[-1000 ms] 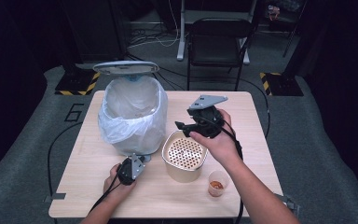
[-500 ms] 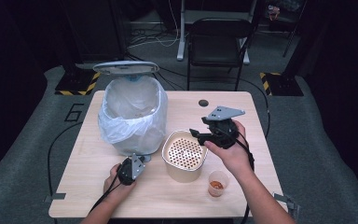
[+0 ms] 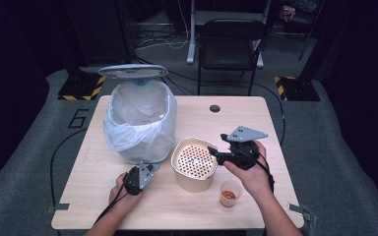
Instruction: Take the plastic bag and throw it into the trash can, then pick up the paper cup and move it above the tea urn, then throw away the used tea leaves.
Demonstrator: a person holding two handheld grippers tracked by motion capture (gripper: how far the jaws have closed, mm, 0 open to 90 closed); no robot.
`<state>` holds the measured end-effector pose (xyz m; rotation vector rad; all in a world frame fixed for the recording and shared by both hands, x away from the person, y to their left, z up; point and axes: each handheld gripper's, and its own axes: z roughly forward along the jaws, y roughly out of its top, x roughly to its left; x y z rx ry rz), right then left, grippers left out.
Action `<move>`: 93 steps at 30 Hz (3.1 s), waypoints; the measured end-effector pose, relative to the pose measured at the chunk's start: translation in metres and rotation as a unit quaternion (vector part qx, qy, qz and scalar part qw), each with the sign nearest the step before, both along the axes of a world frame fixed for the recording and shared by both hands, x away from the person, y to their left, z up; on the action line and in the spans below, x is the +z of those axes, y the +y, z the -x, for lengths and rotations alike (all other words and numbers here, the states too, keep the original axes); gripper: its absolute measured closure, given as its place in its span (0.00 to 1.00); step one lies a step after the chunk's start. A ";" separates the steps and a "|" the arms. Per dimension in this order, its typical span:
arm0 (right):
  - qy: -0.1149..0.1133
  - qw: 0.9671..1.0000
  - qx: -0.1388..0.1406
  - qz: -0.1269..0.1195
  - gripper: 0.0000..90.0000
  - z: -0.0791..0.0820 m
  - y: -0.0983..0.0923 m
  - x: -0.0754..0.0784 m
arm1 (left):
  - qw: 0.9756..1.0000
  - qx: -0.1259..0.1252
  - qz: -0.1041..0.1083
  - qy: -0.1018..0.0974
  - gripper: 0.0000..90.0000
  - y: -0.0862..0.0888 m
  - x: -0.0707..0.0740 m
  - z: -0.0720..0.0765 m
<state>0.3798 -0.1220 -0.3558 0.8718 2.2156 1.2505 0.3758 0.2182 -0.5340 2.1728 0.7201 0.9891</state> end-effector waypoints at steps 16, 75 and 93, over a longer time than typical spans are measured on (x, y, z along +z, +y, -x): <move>0.013 1.000 -0.011 -0.026 0.32 0.040 -0.033 -0.057 | 1.000 0.000 0.001 0.000 1.00 0.000 0.000 0.000; 0.071 0.997 0.033 0.025 0.34 0.055 -0.046 -0.123 | 1.000 0.000 0.004 0.004 1.00 0.000 0.000 0.001; 0.038 0.998 0.020 0.042 0.36 0.008 -0.071 -0.086 | 1.000 0.000 0.002 0.002 1.00 0.001 0.000 0.001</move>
